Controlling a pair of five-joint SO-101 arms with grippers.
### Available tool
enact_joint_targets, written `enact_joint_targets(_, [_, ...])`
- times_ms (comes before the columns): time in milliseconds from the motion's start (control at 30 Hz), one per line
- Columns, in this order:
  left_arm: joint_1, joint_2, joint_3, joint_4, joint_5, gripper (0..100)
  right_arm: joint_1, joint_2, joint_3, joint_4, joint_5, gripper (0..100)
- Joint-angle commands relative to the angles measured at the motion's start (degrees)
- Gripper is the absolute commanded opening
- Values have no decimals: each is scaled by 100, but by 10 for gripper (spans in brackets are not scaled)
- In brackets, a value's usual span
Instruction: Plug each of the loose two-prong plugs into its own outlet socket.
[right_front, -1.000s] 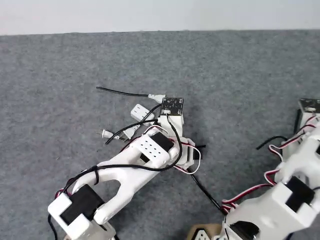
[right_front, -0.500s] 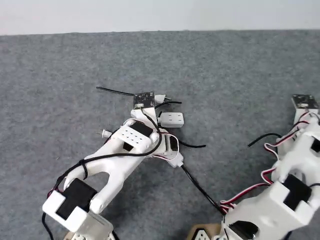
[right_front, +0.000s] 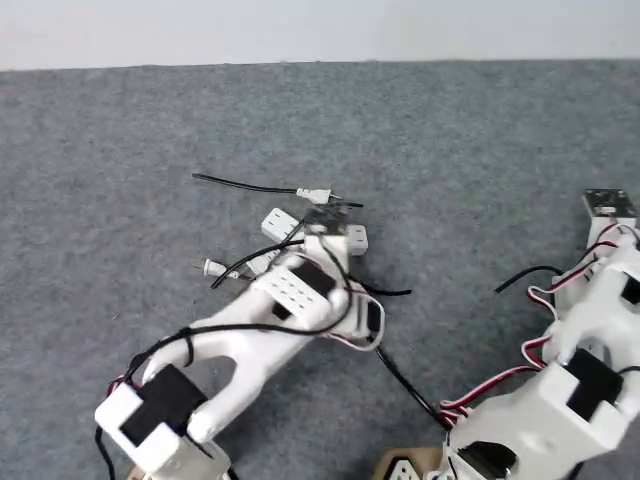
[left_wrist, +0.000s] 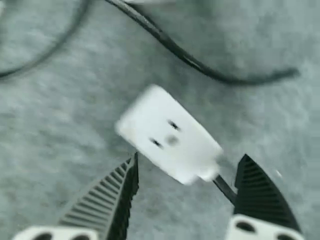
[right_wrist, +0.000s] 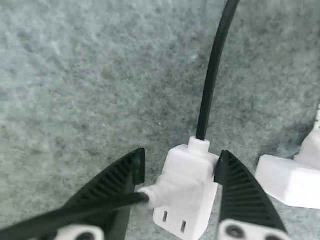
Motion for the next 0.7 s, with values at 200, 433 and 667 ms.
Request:
enact_joint_targets(200, [-132,668,-655,325,-62,138,-110,-119,-299,4,-26,220])
enact_joint_targets(433, [-123,1354,-1420,949,-791,13,-119,-92,-299,4,-18,220])
enact_joint_targets(667, [-651,1354,-1446,1213,-2163,15,-75,-66,-290,4,-9,220])
